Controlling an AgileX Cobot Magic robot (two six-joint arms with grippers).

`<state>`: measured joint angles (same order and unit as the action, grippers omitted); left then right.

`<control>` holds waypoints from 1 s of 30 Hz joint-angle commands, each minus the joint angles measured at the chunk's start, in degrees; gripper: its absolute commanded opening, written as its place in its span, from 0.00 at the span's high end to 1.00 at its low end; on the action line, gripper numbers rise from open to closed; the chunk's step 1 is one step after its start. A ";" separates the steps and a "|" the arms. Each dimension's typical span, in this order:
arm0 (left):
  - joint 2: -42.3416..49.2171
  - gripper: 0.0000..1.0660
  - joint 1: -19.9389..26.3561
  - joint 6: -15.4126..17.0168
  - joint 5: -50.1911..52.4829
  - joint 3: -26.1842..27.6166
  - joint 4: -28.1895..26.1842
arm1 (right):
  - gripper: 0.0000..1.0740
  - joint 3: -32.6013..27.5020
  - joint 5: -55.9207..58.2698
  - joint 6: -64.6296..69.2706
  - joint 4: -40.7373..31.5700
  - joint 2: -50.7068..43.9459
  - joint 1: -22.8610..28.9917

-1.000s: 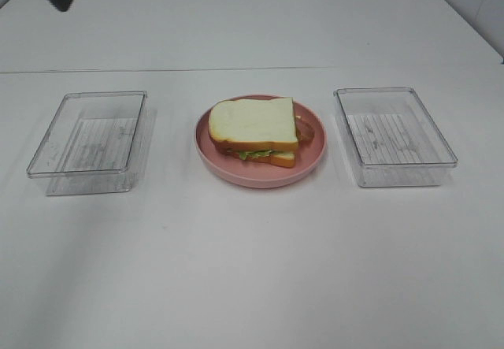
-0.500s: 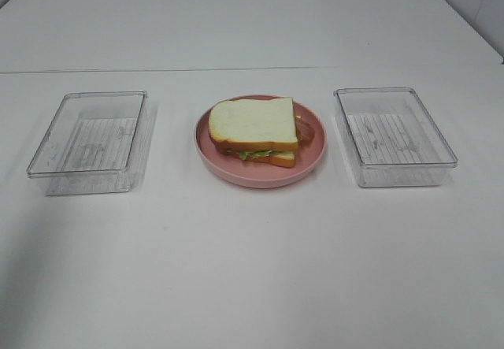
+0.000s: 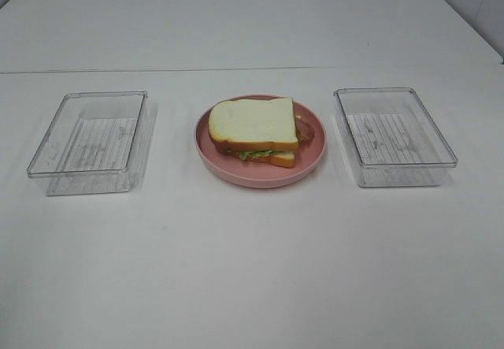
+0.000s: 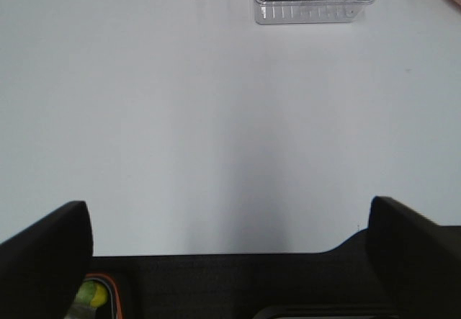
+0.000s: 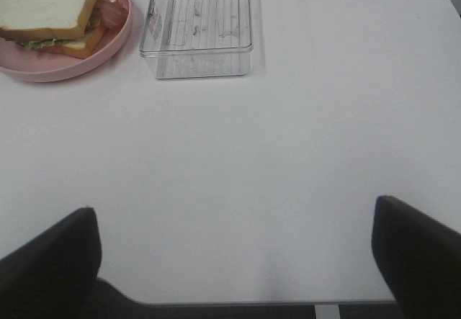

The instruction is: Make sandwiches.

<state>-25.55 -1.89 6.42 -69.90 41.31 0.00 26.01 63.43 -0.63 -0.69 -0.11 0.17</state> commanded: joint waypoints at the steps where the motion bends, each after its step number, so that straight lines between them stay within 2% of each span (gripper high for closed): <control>1: 6.93 0.10 0.06 -0.34 -0.34 -3.04 0.00 | 0.08 -0.11 -0.52 -0.23 -0.23 -1.89 -0.23; 5: 11.97 0.10 0.06 -1.66 0.29 -5.56 0.00 | 0.08 -0.11 -0.52 -0.23 -0.23 -1.89 -0.23; 7: 16.50 0.10 0.06 -4.58 1.72 -8.65 -0.40 | 0.08 -0.11 -0.52 -0.23 -0.23 -1.89 -0.23; 11: 17.53 0.10 0.06 -5.61 3.09 -9.28 -1.95 | 0.08 -0.11 -0.52 -0.23 -0.23 -1.89 -0.23; 16: 17.36 0.11 0.06 -9.05 8.31 -11.63 -5.04 | 0.08 -0.11 -0.52 -0.23 -0.23 -1.89 -0.23; 30: 17.88 0.10 0.06 -8.94 8.25 -11.57 -4.87 | 0.08 -0.11 -0.52 -0.23 -0.23 -1.89 -0.23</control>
<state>-8.31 -1.89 -2.52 -62.80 29.97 -4.58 26.01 63.43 -0.63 -0.69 -0.11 0.17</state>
